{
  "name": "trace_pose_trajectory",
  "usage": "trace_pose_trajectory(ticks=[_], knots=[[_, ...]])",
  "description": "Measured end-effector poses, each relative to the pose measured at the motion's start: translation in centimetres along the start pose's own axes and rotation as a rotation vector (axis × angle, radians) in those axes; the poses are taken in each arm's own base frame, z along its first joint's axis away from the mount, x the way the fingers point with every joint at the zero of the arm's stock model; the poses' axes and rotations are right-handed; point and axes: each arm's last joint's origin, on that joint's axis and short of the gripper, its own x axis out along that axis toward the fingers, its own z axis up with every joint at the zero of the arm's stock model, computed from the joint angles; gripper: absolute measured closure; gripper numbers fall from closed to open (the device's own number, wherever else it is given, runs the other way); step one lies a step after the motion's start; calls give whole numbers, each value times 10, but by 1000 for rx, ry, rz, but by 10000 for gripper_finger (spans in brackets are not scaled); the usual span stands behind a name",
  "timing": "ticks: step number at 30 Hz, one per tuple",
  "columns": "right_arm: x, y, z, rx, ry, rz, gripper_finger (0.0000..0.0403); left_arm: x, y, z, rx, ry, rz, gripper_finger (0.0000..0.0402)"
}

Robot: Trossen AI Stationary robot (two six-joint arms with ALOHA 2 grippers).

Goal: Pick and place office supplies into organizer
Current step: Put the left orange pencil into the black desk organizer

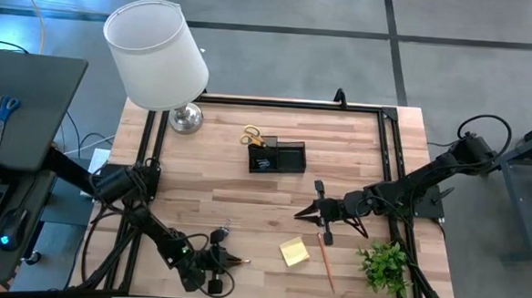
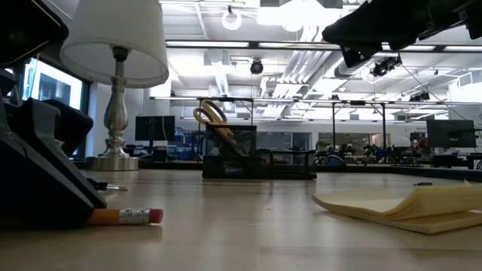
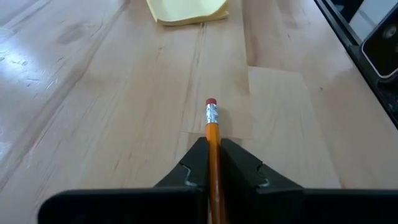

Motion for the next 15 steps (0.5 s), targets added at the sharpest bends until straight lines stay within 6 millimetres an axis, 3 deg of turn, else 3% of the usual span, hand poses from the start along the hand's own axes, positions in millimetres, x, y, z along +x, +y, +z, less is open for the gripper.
trace_pose_trajectory(ticks=[15], knots=[[0, 0, 0, 7, -3, -6, 390, 7, 1, -10, -67, -15, 31, 380]])
